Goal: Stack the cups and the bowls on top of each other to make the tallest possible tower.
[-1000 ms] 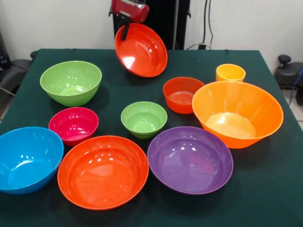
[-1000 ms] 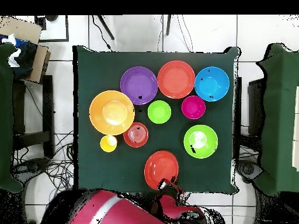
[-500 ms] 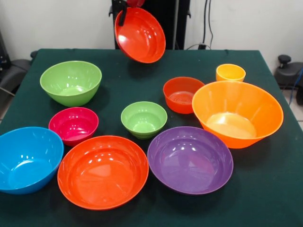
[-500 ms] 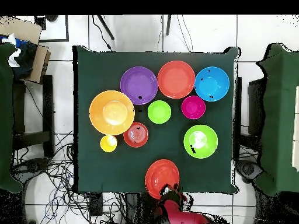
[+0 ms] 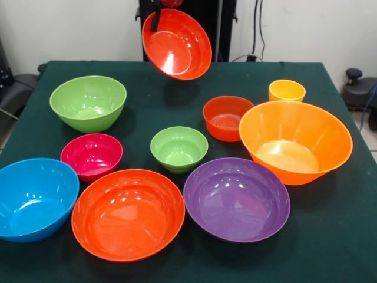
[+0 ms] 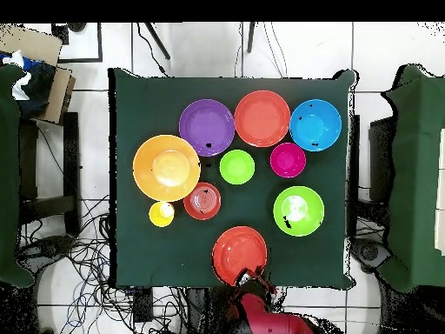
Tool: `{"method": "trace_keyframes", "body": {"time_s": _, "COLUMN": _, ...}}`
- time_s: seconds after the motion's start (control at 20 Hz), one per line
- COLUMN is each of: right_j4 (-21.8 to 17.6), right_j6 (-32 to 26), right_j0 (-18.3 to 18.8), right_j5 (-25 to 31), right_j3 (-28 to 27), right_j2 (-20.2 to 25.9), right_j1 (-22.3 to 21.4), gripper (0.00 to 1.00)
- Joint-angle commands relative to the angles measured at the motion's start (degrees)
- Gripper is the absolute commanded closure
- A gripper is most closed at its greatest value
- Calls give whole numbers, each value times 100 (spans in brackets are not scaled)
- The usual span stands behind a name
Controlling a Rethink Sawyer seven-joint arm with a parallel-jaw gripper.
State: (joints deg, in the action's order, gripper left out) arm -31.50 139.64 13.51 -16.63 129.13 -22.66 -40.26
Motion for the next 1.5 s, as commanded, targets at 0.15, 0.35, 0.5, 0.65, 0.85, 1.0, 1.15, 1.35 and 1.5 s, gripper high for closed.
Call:
{"method": "trace_keyframes", "body": {"time_s": 0.15, "right_j4": -263, "right_j6": -241, "right_j0": 440, "right_j5": 1565, "right_j3": 142, "right_j2": 1207, "right_j1": -1138, "gripper": 100}}
{"method": "trace_keyframes", "body": {"time_s": 0.35, "right_j4": -107, "right_j6": -514, "right_j0": 873, "right_j5": 2192, "right_j3": 296, "right_j2": 1736, "right_j1": -1766, "gripper": 100}}
{"method": "trace_keyframes", "body": {"time_s": 0.5, "right_j4": -37, "right_j6": -678, "right_j0": 1189, "right_j5": 2512, "right_j3": 415, "right_j2": 2072, "right_j1": -2091, "gripper": 100}}
{"method": "trace_keyframes", "body": {"time_s": 0.65, "right_j4": 6, "right_j6": -840, "right_j0": 1524, "right_j5": 2756, "right_j3": 530, "right_j2": 2404, "right_j1": -2365, "gripper": 100}}
{"method": "trace_keyframes", "body": {"time_s": 0.85, "right_j4": 115, "right_j6": -1001, "right_j0": 1876, "right_j5": 3061, "right_j3": 630, "right_j2": 2811, "right_j1": -2671, "gripper": 100}}
{"method": "trace_keyframes", "body": {"time_s": 1.0, "right_j4": 166, "right_j6": -971, "right_j0": 1992, "right_j5": 3205, "right_j3": 648, "right_j2": 3008, "right_j1": -2788, "gripper": 100}}
{"method": "trace_keyframes", "body": {"time_s": 1.15, "right_j4": 163, "right_j6": -895, "right_j0": 2042, "right_j5": 3278, "right_j3": 616, "right_j2": 3128, "right_j1": -2820, "gripper": 100}}
{"method": "trace_keyframes", "body": {"time_s": 1.35, "right_j4": 26, "right_j6": -625, "right_j0": 1885, "right_j5": 3265, "right_j3": 417, "right_j2": 3081, "right_j1": -2662, "gripper": 100}}
{"method": "trace_keyframes", "body": {"time_s": 1.5, "right_j4": -20, "right_j6": -437, "right_j0": 1746, "right_j5": 3229, "right_j3": 257, "right_j2": 3029, "right_j1": -2531, "gripper": 100}}
